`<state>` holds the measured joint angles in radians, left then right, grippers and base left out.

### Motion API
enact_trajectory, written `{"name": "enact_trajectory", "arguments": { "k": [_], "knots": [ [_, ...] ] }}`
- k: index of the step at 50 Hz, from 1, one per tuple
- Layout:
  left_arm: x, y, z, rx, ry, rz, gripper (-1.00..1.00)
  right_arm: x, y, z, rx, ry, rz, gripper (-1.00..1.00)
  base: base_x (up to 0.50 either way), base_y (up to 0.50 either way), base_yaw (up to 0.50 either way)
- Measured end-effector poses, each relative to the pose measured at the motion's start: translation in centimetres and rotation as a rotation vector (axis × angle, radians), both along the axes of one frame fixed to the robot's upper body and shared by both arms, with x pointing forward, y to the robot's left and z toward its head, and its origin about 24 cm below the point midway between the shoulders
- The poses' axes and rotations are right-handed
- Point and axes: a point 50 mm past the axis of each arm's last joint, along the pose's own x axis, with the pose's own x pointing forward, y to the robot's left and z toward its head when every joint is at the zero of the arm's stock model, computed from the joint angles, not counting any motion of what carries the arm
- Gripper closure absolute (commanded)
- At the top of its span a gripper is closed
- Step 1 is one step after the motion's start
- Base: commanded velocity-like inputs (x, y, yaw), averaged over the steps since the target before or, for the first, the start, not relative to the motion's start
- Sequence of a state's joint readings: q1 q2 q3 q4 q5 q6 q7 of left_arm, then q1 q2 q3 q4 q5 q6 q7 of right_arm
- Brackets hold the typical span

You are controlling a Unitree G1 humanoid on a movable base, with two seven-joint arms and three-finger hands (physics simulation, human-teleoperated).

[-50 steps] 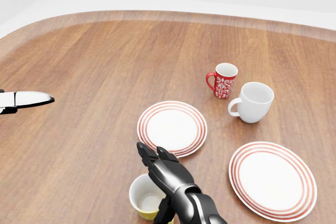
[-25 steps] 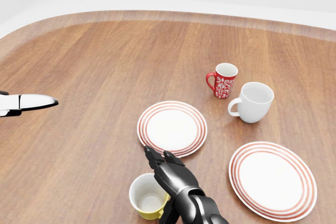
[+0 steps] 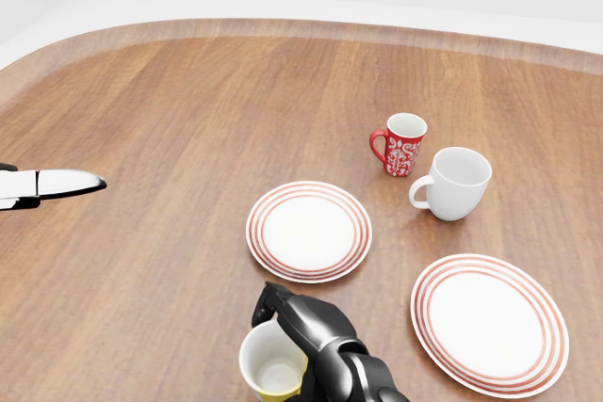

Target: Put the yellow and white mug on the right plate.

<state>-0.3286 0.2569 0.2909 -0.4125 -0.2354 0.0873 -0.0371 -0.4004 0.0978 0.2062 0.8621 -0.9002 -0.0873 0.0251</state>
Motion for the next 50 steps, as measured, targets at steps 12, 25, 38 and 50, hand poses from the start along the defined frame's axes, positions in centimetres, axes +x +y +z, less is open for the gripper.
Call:
{"name": "enact_trajectory", "arguments": {
  "k": [12, 25, 38, 50],
  "knots": [
    [0.0, 0.0, 0.1, -0.001, -0.004, 0.001, -0.98, 0.3, -0.3, 0.7, 0.045, -0.004, -0.009, 1.00, 0.00, 0.00, 0.00],
    [-0.1, 0.0, 0.2, -0.002, -0.012, 0.001, -0.98, 1.9, -2.1, 4.1, 0.090, -0.053, -0.045, 1.00, 0.00, 0.00, 0.00],
    [-0.1, 0.0, 0.1, -0.002, -0.006, 0.001, -0.98, 3.3, -4.6, 7.3, 0.107, -0.087, -0.105, 1.00, 0.00, 0.00, 0.00],
    [-0.1, -0.1, -0.1, 0.001, 0.000, -0.001, -0.98, 4.3, -7.1, 9.4, 0.119, -0.129, -0.140, 1.00, 0.00, 0.00, 0.00]
  ]
}}
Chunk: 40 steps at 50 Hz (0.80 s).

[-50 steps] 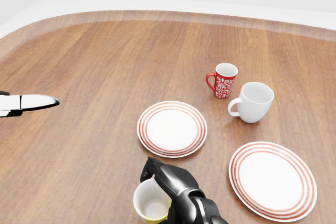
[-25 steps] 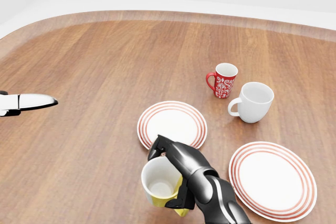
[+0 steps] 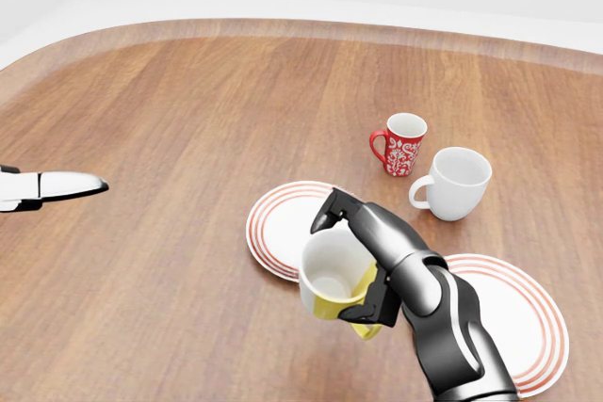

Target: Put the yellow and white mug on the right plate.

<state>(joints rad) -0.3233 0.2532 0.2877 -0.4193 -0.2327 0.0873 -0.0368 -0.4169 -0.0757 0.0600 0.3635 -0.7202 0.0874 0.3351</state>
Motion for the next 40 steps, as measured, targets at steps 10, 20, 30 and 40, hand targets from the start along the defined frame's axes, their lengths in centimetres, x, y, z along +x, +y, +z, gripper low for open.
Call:
{"name": "enact_trajectory", "arguments": {
  "k": [10, 20, 30, 40],
  "knots": [
    [0.0, -0.1, -0.1, 0.004, 0.004, -0.002, -0.98, 0.9, -2.3, 0.9, 0.007, -0.013, -0.052, 1.00, 0.00, 0.00, 0.00],
    [0.0, -0.2, -0.1, 0.006, 0.003, -0.003, -0.98, 1.8, -4.8, 1.0, 0.009, -0.001, -0.127, 1.00, 0.00, 0.00, 0.00],
    [-0.1, -0.2, -0.1, 0.007, 0.002, -0.003, -0.98, 2.5, -7.2, 0.9, 0.016, 0.010, -0.204, 1.00, 0.00, 0.00, 0.00],
    [-0.2, -0.3, -0.1, 0.009, -0.002, -0.005, -0.98, 3.3, -9.5, 0.7, 0.027, 0.016, -0.279, 1.00, 0.00, 0.00, 0.00]
  ]
}}
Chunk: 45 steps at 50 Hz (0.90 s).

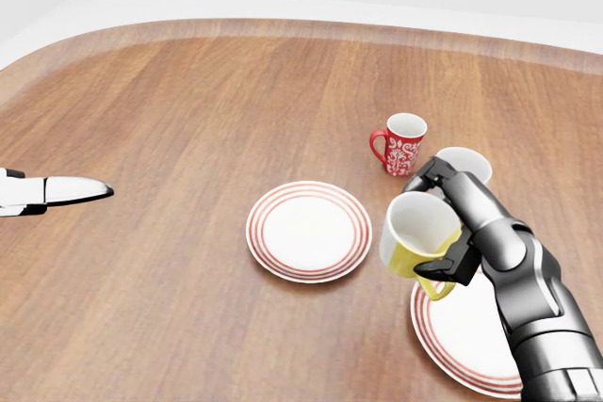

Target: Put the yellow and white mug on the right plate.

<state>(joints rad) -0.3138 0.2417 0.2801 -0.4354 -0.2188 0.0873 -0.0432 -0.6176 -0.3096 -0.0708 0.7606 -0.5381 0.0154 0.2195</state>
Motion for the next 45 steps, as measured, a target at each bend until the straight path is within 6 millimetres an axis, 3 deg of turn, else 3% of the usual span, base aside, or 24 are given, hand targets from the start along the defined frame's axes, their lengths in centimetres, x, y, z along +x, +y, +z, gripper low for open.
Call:
{"name": "enact_trajectory", "arguments": {
  "k": [24, 45],
  "knots": [
    [0.0, -0.2, -0.2, 0.003, 0.009, -0.003, -0.98, 0.3, -4.3, -0.3, 0.002, 0.003, -0.151, 1.00, 0.00, 0.00, 0.00],
    [0.0, -0.2, -0.3, 0.006, 0.011, -0.003, -0.98, -0.6, -6.7, -1.3, -0.020, 0.045, -0.253, 1.00, 0.00, 0.00, 0.00]
  ]
}}
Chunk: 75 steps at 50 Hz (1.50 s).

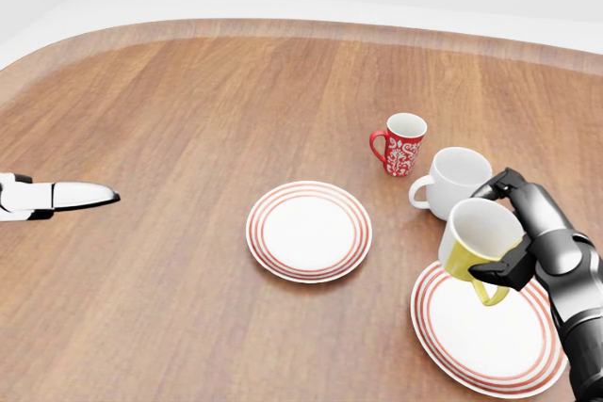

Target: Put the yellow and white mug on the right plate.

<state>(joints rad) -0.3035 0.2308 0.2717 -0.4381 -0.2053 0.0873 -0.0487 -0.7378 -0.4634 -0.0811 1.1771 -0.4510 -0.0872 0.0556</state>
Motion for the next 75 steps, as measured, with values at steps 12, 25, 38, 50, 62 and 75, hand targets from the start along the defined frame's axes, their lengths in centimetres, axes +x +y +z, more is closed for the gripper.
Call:
{"name": "enact_trajectory", "arguments": {
  "k": [12, 25, 38, 50, 62, 75],
  "knots": [
    [0.0, -0.1, -0.1, 0.003, 0.004, -0.001, -0.98, -0.9, -1.5, -0.5, -0.014, 0.023, -0.055, 1.00, 0.00, 0.00, 0.00],
    [-0.1, -0.1, -0.2, 0.005, 0.006, -0.002, -0.98, -1.7, -2.8, -1.0, -0.025, 0.042, -0.103, 1.00, 0.00, 0.00, 0.00],
    [-0.1, -0.2, -0.3, 0.006, 0.011, -0.003, -0.98, -2.6, -3.9, -1.6, -0.033, 0.061, -0.143, 1.00, 0.00, 0.00, 0.00],
    [0.0, -0.3, -0.4, 0.007, 0.014, -0.004, -0.98, -3.6, -4.7, -2.5, -0.037, 0.087, -0.177, 1.00, 0.00, 0.00, 0.00],
    [-0.1, -0.3, -0.5, 0.008, 0.016, -0.005, -0.98, -4.7, -5.1, -3.7, -0.040, 0.120, -0.213, 1.00, 0.00, 0.00, 0.00],
    [-0.2, -0.4, -0.5, 0.011, 0.014, -0.007, -0.98, -5.3, -4.8, -4.7, -0.031, 0.143, -0.230, 1.00, 0.00, 0.00, 0.00]
  ]
}}
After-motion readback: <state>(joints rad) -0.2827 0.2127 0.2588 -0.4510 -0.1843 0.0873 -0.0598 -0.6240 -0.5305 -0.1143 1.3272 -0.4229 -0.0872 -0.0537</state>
